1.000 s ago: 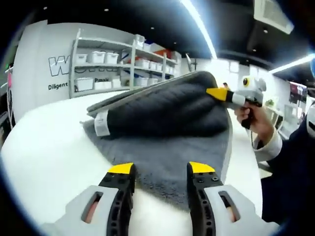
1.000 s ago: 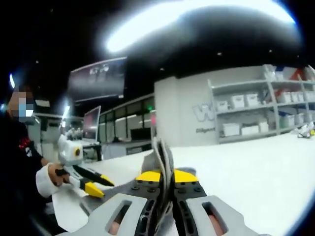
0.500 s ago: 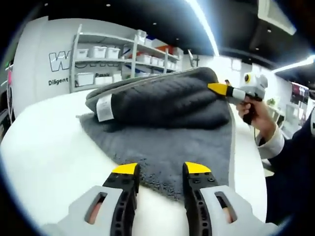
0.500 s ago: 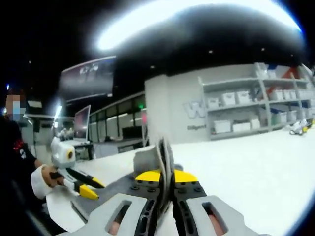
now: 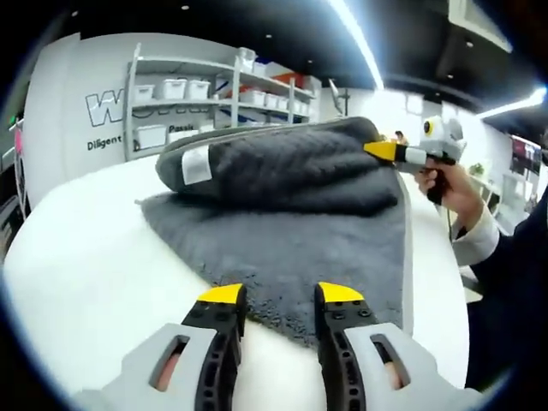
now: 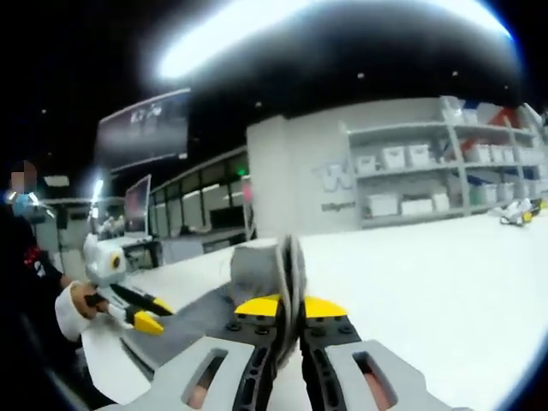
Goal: Open the folded towel by lifting each exposed corner and separating the folded layers until the towel lies flat within the target outline without major curled edges
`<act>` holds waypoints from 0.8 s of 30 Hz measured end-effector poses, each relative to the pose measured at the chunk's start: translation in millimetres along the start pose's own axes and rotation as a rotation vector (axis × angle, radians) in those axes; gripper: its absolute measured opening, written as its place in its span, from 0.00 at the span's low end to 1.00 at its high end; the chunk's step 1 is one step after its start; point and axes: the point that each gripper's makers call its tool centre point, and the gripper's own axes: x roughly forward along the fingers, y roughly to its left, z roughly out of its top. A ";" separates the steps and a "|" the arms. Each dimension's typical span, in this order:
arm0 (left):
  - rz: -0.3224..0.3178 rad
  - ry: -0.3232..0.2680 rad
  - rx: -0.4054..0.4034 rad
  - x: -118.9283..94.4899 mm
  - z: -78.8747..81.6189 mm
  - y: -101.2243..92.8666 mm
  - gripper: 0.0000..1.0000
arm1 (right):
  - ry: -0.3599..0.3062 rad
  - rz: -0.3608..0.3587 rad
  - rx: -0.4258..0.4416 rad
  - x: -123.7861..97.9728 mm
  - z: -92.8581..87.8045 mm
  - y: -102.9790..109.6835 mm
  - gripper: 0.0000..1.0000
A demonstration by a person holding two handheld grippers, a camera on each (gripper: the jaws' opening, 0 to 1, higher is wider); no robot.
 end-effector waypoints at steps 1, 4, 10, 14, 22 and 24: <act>0.004 0.001 0.001 0.4 0.0 0.4 0.31 | 0.010 0.004 0.002 -3.1 0.6 -2.3 0.01; 0.008 0.002 0.000 0.7 0.3 0.8 0.31 | 0.027 0.012 0.015 -9.3 -0.2 -5.5 0.01; 0.013 0.004 0.005 0.7 0.4 0.6 0.31 | 0.056 0.023 0.022 -16.7 -6.0 -6.3 0.01; 0.011 0.006 0.006 0.9 0.7 1.1 0.31 | 0.068 0.038 0.004 -21.8 -7.5 -1.8 0.01; 0.016 0.014 0.023 -1.3 -0.1 0.9 0.31 | 0.082 0.035 0.009 -31.2 -13.2 -6.2 0.01; 0.016 0.014 0.028 -1.9 -0.3 0.7 0.31 | 0.085 0.026 0.021 -33.5 -15.1 -9.9 0.01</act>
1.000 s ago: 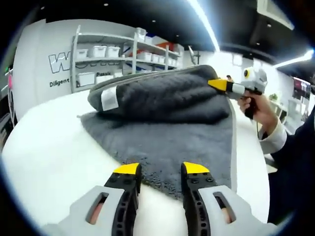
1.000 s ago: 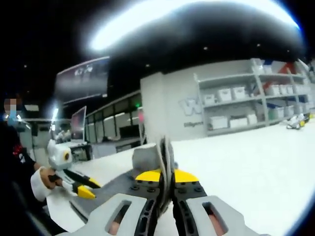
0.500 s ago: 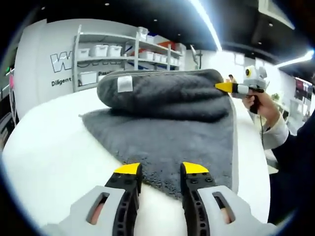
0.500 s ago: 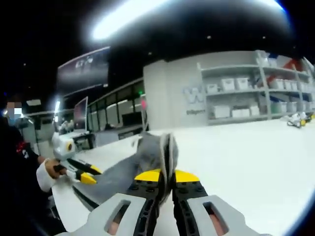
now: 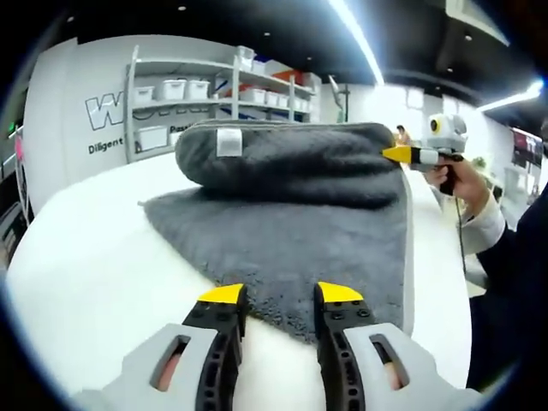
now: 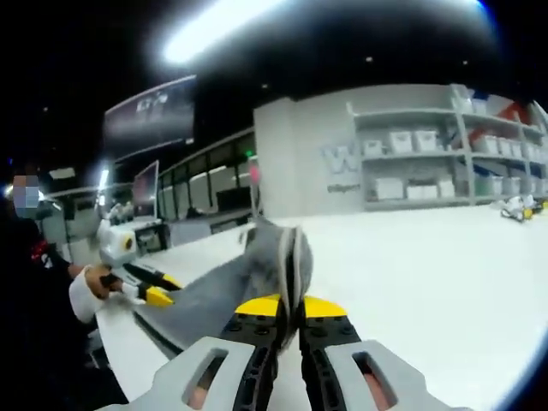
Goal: Open the folded towel by lifting each exposed corner and separating the folded layers until the towel lies flat within the target outline without major curled edges
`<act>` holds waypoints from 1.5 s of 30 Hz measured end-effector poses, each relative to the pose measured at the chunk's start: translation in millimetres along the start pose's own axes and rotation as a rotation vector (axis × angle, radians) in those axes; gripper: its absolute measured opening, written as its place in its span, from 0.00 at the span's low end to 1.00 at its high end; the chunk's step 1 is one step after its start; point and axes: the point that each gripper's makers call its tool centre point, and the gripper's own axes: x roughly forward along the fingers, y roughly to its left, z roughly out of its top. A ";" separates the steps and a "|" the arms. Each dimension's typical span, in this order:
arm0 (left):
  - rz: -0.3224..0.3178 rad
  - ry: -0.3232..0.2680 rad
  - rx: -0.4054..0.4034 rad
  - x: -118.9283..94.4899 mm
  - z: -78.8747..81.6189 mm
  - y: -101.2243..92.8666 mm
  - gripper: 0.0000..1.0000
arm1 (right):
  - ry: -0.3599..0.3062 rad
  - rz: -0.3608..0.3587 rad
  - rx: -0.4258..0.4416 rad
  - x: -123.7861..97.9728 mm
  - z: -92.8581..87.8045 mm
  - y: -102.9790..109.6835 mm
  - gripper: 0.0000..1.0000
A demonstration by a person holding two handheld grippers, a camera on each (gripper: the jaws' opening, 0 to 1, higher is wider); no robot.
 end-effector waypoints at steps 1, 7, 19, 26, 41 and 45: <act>-0.001 -0.001 -0.002 0.6 -0.1 0.1 0.31 | 0.002 -0.002 0.007 -1.3 -0.5 -1.7 0.01; -0.002 -0.001 -0.003 4.3 0.6 -0.5 0.31 | 0.009 -0.021 0.073 -6.9 -3.3 -12.3 0.01; -0.007 0.011 0.012 16.0 4.8 -10.7 0.31 | 0.026 -0.076 0.138 -21.8 -19.2 -33.5 0.00; -0.021 0.013 0.019 23.6 7.8 -18.2 0.31 | 0.055 -0.096 0.157 -34.7 -29.8 -48.2 0.00; -0.044 0.017 0.046 34.5 13.9 -35.7 0.31 | 0.188 -0.012 0.047 -59.5 -44.7 -53.2 0.03; -0.049 0.008 0.054 34.2 13.6 -38.0 0.31 | 0.156 -0.033 0.034 -62.2 -38.0 -64.4 0.09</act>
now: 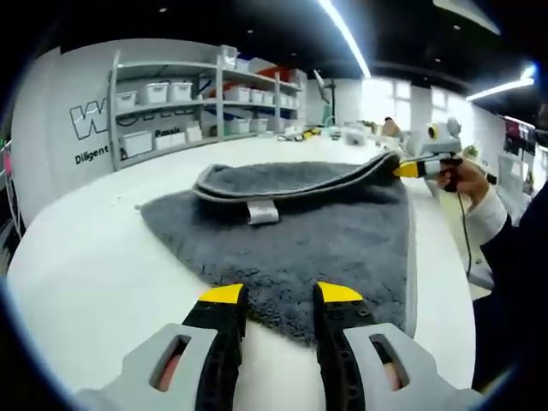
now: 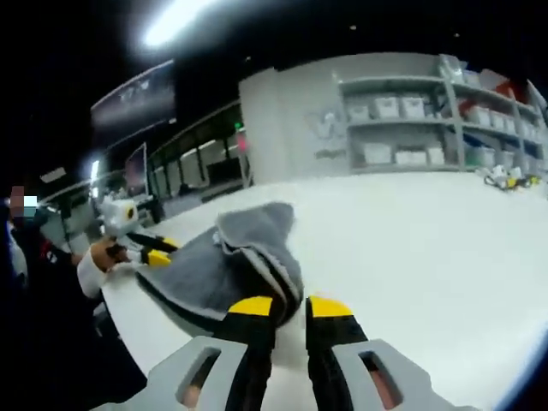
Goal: Open the folded towel by lifting each exposed corner and separating the folded layers until the towel lies flat within the target outline without major curled edges
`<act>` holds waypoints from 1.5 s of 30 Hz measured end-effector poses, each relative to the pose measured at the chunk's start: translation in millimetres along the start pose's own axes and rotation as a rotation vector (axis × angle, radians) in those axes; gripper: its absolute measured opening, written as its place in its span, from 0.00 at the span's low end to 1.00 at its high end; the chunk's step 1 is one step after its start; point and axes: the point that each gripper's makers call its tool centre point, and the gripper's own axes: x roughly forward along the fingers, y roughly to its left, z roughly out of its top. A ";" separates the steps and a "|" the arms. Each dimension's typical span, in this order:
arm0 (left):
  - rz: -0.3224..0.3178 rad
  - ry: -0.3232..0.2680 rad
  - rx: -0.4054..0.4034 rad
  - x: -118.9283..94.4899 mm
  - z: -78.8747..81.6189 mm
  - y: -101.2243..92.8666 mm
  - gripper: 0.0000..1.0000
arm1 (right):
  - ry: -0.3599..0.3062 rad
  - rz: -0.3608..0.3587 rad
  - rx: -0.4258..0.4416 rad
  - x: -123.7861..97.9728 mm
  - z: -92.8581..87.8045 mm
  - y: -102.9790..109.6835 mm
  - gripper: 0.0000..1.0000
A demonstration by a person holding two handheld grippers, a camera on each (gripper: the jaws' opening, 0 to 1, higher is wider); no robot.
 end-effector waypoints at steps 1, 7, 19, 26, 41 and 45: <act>-0.001 -0.003 -0.001 -0.1 0.1 -0.3 0.31 | 0.000 -0.001 -0.006 0.5 -0.1 -2.0 0.10; 0.002 -0.005 0.001 -0.4 -0.1 -3.1 0.31 | 0.029 -0.023 -0.140 7.2 -2.4 -4.0 0.21; 0.004 -0.012 -0.006 -0.1 -1.2 -7.6 0.31 | 0.031 -0.056 -0.605 27.5 20.2 22.6 0.37; 0.008 -0.021 -0.015 0.7 -1.0 -8.1 0.31 | 0.074 -0.077 -0.773 42.7 21.4 32.0 0.40; 0.010 -0.012 -0.020 2.2 -2.0 -8.0 0.31 | 0.075 -0.067 -0.922 63.0 25.4 52.9 0.39; 0.012 -0.010 -0.013 2.2 -2.4 -7.9 0.31 | 0.063 -0.037 -0.972 76.1 25.5 68.1 0.38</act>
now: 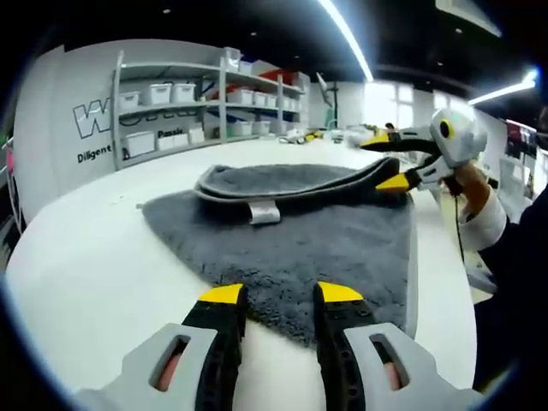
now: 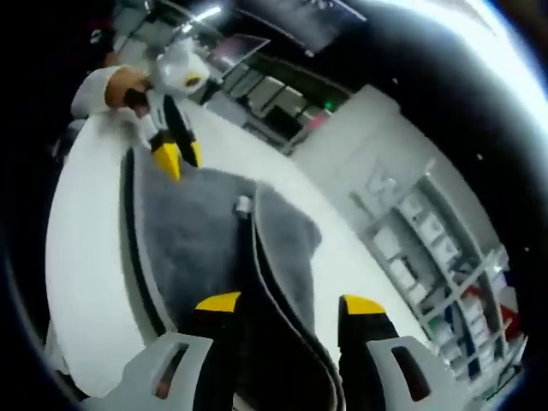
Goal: Open the folded towel by lifting each exposed corner and separating the folded layers until the towel lies flat within the target outline without major curled edges
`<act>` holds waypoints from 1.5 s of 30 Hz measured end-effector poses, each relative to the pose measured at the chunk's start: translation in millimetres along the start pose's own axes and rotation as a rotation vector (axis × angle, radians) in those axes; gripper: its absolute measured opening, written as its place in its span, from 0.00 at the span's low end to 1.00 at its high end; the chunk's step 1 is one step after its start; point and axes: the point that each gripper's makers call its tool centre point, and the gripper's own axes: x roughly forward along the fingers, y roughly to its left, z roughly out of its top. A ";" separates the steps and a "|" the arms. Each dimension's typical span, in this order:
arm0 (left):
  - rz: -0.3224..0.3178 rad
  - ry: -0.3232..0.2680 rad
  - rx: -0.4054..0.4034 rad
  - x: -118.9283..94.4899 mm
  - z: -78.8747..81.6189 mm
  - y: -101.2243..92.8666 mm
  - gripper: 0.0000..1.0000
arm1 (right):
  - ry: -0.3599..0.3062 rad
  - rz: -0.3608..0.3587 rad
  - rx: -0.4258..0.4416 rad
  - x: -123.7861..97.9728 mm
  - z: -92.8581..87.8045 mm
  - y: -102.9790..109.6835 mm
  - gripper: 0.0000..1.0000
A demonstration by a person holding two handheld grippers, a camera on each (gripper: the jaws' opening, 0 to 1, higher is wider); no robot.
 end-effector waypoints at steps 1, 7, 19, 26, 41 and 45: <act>0.000 0.000 0.001 -0.1 -0.1 0.1 0.31 | -0.005 0.005 -0.005 1.9 1.9 1.5 0.37; 0.000 0.000 0.015 -0.3 -0.5 0.3 0.31 | -0.013 0.026 -0.042 14.5 11.2 11.2 0.34; 0.008 0.001 0.045 5.1 3.5 15.5 0.34 | 0.031 0.075 -0.131 44.4 9.0 14.8 0.30; 0.006 -0.001 0.050 5.9 4.0 15.9 0.33 | 0.058 0.081 -0.161 58.8 9.4 18.8 0.21; 0.009 -0.007 0.050 5.7 3.7 14.0 0.33 | 0.068 0.040 -0.054 59.8 6.5 2.6 0.00; 0.010 -0.007 0.046 5.5 3.5 14.0 0.33 | 0.056 0.002 0.061 57.4 3.6 -12.4 0.00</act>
